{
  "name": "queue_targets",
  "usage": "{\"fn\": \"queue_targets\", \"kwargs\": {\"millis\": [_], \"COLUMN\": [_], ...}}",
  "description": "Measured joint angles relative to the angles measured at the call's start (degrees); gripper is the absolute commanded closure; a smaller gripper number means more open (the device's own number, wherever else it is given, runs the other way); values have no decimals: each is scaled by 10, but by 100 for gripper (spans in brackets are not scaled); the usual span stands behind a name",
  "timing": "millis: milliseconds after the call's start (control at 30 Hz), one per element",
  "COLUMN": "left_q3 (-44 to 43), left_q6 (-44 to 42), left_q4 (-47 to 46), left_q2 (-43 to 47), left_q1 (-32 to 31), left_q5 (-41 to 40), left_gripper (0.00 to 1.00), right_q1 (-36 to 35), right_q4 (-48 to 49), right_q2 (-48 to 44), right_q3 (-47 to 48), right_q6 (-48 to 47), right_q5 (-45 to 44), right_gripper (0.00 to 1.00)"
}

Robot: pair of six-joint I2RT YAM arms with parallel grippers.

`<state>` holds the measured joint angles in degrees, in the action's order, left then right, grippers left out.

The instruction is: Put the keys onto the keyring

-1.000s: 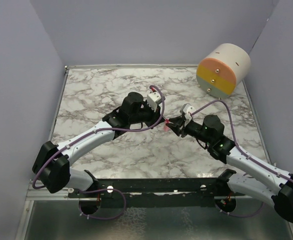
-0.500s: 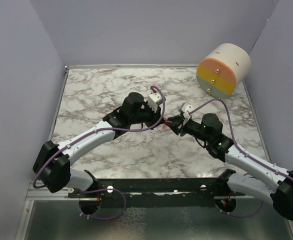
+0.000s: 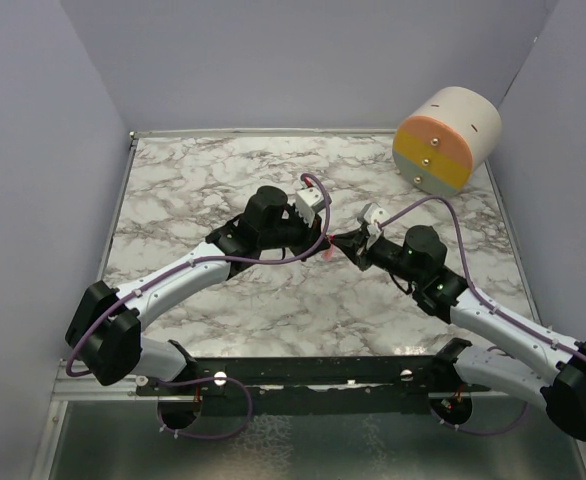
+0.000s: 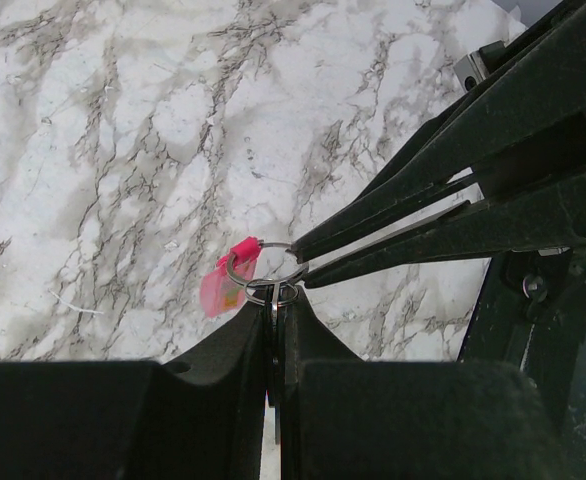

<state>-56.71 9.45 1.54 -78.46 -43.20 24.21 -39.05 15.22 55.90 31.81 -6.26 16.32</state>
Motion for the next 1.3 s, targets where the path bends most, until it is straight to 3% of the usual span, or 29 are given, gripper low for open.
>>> {"fn": "queue_targets", "kwargs": {"millis": [100,167,233,833,1300], "left_q3": [0,0,0,0,0], "left_q6": [0,0,0,-5,-19], "left_q4": [0,0,2,4,12], "left_q2": [0,0,0,0,0], "left_q1": [0,0,0,0,0], "left_q5": [0,0,0,0,0], "left_gripper": [100,100,100,100,100], "right_q1": [0,0,0,0,0], "right_q4": [0,0,0,-12,-27], "right_q2": [0,0,0,-32,-44], "right_q3": [0,0,0,0,-3], "right_q6": [0,0,1,-9,-97], "right_q5": [0,0,0,-15,-26], "right_gripper": [91,79,74,71,70]}}
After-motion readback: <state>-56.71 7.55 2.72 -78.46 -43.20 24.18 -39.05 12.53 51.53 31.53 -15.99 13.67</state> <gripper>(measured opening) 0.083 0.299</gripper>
